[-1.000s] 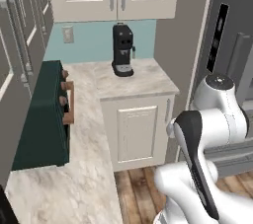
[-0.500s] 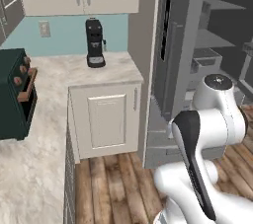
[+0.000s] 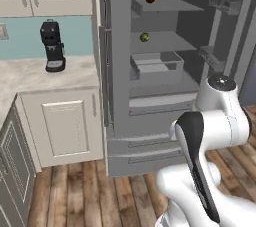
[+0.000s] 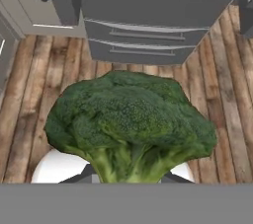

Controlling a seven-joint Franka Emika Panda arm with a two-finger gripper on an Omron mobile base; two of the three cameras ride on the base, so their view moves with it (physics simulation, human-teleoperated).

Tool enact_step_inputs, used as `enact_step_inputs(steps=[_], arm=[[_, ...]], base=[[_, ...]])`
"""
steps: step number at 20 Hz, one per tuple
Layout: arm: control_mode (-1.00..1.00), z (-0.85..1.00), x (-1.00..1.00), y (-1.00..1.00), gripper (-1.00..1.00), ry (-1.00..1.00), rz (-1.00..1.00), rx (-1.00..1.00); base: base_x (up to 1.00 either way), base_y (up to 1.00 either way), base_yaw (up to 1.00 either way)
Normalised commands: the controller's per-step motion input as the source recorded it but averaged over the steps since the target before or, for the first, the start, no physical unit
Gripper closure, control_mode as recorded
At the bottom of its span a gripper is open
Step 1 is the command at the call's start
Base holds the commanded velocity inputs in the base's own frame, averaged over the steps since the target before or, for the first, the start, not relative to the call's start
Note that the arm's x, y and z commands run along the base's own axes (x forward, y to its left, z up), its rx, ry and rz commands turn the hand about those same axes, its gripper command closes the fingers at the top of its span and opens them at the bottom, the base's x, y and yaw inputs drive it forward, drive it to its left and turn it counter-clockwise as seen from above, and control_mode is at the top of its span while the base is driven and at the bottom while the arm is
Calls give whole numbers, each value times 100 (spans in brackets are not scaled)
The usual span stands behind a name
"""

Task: Place the broccoli in the correct fridge rack based on whether it is a fruit or vegetable. Finally, close the fridge door.

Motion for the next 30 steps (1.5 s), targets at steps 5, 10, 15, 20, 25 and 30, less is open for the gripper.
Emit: enact_step_inputs(steps=[5,10,15,20,25,30], arm=[[100,0,0,0,100,0,0,0],[100,0,0,0,100,0,0,0],[100,0,0,0,100,0,0,0],[100,0,0,0,100,0,0,0],[100,0,0,0,100,0,0,0],[100,0,0,0,100,0,0,0]], base=[[60,-63,0],[84,-24,0],[86,-4,0],[63,-31,0],[47,-37,0],[54,-7,0]])
